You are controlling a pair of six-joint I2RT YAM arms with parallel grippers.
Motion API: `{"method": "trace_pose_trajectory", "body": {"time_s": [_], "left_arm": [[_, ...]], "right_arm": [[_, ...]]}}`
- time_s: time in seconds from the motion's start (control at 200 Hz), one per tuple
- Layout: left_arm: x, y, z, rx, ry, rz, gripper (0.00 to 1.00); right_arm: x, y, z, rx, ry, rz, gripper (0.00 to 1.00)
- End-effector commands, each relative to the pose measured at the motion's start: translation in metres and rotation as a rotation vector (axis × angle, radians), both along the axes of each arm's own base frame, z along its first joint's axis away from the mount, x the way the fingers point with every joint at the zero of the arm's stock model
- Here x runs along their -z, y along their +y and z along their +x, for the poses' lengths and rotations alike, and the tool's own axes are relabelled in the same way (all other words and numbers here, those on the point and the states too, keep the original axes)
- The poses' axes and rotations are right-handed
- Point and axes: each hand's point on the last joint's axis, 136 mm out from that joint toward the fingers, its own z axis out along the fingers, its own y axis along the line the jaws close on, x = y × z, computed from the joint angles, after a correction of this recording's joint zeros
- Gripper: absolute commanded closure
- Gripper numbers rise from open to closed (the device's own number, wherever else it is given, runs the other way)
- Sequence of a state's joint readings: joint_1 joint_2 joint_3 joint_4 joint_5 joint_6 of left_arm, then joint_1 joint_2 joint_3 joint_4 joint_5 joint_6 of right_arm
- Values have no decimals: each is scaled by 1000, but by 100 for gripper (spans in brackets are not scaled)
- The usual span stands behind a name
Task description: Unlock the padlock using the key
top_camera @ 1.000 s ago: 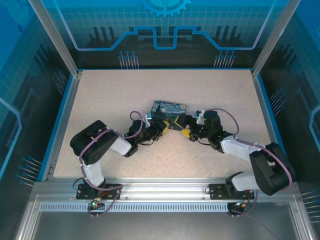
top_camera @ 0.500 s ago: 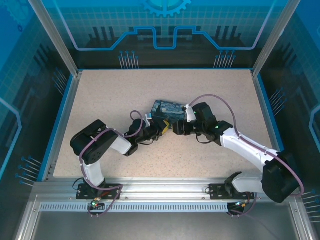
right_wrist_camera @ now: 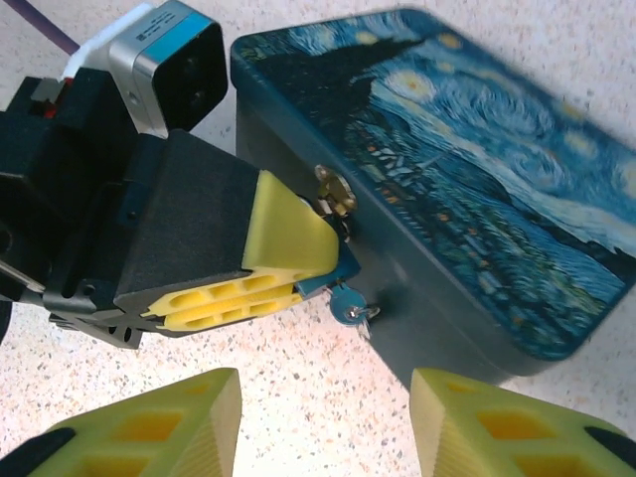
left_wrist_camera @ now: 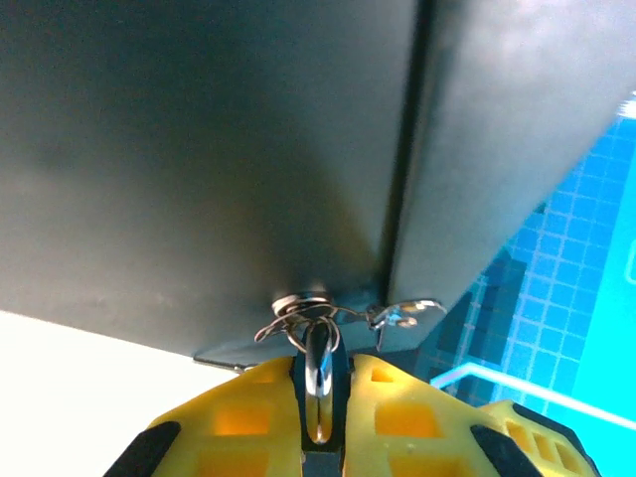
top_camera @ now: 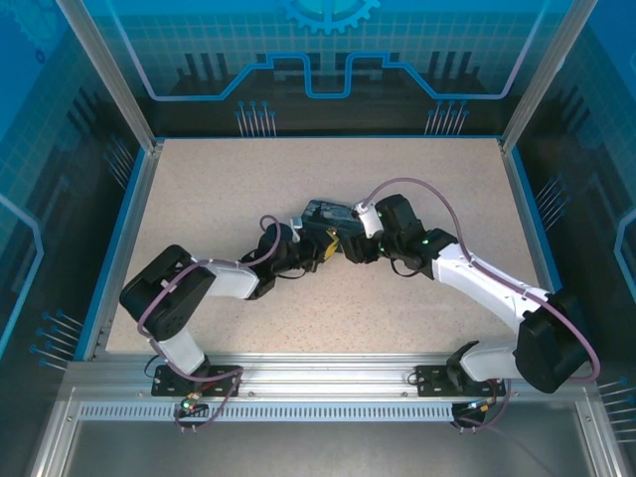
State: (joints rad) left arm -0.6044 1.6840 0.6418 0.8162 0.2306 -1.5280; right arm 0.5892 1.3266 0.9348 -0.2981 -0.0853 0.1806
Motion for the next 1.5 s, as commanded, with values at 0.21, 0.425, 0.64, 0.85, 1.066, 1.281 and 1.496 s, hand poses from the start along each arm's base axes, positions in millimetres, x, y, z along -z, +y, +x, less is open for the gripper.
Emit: {"method": "trace_pose_trajectory", "body": {"time_s": [0.21, 0.425, 0.64, 0.85, 1.066, 1.281, 1.496], "left_arm": [[-35, -4, 4, 55, 0, 24, 100], [-37, -5, 6, 60, -5, 26, 100], [-37, -6, 7, 64, -5, 28, 100], [-36, -5, 9, 61, -4, 27, 100], [-35, -4, 10, 60, -3, 27, 100], [-35, -5, 10, 62, -5, 27, 100], [-34, -5, 9, 66, -4, 26, 100]], "right_arm": [[-3, 10, 8, -61, -37, -51, 52], [-1, 12, 16, -66, -48, -83, 52], [7, 11, 20, -68, -50, -128, 52], [16, 11, 18, -78, -41, -154, 54], [25, 14, 21, -71, -35, -177, 56], [33, 17, 27, -61, -30, -198, 59], [36, 18, 31, -47, -19, -198, 72]]}}
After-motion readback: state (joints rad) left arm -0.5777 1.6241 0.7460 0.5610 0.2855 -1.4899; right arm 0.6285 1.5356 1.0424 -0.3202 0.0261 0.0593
